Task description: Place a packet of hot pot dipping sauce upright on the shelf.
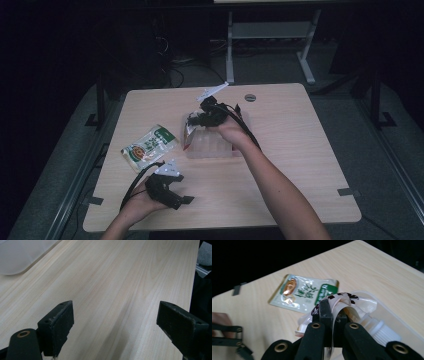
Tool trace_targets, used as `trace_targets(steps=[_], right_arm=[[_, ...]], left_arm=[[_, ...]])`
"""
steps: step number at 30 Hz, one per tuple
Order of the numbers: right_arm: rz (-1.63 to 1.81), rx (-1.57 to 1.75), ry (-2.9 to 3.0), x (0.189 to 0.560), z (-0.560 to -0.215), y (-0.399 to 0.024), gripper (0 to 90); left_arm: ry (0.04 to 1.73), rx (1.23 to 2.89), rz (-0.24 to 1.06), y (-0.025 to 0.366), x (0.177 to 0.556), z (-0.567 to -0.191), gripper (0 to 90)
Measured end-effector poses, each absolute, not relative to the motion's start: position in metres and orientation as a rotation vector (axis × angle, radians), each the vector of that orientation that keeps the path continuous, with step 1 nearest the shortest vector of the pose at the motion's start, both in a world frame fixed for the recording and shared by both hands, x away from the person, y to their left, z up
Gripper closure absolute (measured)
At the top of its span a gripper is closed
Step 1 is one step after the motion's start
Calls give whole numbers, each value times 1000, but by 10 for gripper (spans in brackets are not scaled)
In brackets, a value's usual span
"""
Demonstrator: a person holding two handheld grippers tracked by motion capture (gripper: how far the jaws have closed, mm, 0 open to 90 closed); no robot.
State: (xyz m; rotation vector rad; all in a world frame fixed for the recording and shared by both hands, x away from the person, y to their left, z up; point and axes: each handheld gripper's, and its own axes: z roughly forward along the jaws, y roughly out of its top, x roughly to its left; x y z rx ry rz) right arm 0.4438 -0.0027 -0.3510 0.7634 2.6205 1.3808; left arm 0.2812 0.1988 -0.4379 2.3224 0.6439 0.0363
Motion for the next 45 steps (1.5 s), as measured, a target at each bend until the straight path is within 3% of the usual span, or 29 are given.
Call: trace_targets(steps=[23,34,45], right_arm=[[1326,817,2649,456,-381,13,875],[1390,808,2639,448,-374,3,584],[1400,826,2604,436,-368,-15,466]], left_arm=[[639,2323,30,197,281,-440,137],[637,2330,23,195,280,-442,138],[625,2345,25,196,280,-442,146]])
